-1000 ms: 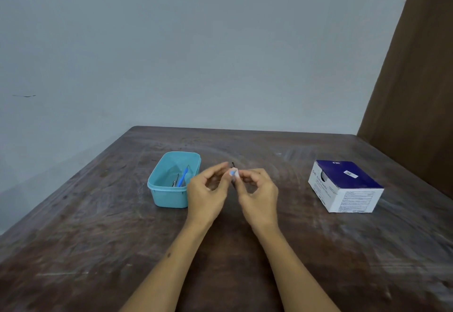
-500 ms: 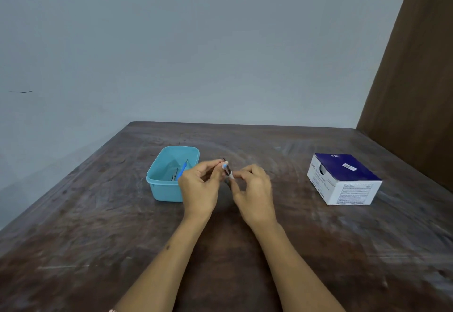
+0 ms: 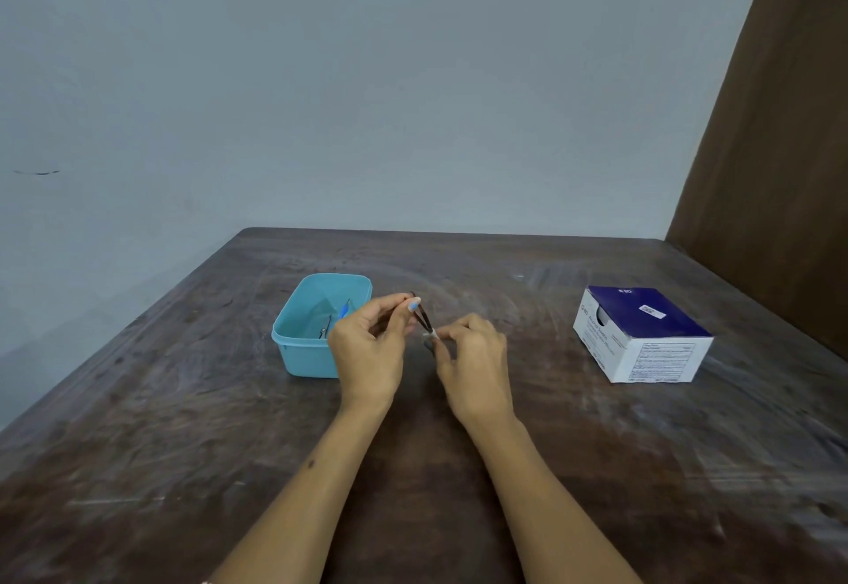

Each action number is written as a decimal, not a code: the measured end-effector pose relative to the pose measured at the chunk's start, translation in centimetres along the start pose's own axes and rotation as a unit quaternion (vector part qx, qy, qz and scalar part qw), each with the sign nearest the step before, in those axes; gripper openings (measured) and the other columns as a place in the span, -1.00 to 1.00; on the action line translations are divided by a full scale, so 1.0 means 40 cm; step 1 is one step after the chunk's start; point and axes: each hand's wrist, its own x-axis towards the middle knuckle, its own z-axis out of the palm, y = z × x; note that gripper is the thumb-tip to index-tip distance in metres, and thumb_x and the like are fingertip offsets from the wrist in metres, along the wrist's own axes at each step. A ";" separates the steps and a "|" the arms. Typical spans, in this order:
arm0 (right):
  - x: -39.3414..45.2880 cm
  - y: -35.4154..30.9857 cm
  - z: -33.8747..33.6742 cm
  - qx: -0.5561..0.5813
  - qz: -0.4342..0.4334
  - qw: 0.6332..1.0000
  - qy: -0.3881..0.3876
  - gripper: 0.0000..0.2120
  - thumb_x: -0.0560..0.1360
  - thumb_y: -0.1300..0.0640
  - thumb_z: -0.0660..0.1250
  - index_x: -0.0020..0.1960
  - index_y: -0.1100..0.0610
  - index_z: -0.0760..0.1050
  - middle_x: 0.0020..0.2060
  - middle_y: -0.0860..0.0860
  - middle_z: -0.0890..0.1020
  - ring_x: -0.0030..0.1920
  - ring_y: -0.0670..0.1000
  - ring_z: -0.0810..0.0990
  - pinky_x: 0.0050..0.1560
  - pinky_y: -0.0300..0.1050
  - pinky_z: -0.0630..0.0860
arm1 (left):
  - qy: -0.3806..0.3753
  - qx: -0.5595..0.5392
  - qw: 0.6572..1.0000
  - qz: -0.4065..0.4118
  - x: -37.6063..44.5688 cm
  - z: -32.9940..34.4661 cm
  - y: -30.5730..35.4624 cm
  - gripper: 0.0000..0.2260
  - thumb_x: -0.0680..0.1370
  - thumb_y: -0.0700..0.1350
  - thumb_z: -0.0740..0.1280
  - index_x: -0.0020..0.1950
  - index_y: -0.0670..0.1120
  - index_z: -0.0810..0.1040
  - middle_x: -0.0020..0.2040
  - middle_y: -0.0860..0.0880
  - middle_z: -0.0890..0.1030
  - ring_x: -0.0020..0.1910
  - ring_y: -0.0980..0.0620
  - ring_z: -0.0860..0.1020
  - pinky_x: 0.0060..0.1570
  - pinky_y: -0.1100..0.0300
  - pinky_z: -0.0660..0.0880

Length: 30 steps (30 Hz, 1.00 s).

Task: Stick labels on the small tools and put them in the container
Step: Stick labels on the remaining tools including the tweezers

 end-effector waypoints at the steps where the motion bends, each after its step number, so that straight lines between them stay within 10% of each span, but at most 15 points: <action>1: 0.000 0.004 0.000 -0.003 0.005 1.000 -0.008 -0.88 0.51 0.12 0.33 -0.01 0.08 0.63 -0.12 0.00 0.54 -0.03 0.00 0.46 0.07 -0.09 0.32 | 0.001 0.003 1.000 0.001 0.000 0.000 -0.001 -0.86 0.45 -0.24 0.41 -0.01 -0.16 0.64 -0.21 -0.04 0.67 -0.25 0.11 0.66 -0.20 0.30 0.60; 30: 0.000 0.003 -0.001 0.001 0.012 1.000 -0.016 -0.89 0.51 0.11 0.33 -0.01 0.05 0.62 -0.12 -0.05 0.52 -0.04 -0.05 0.45 0.06 -0.13 0.29 | -0.031 0.021 0.999 -0.014 0.000 0.004 -0.007 -0.89 0.43 -0.24 0.43 -0.08 -0.08 0.61 -0.19 0.03 0.66 -0.14 0.06 0.66 -0.10 0.19 0.59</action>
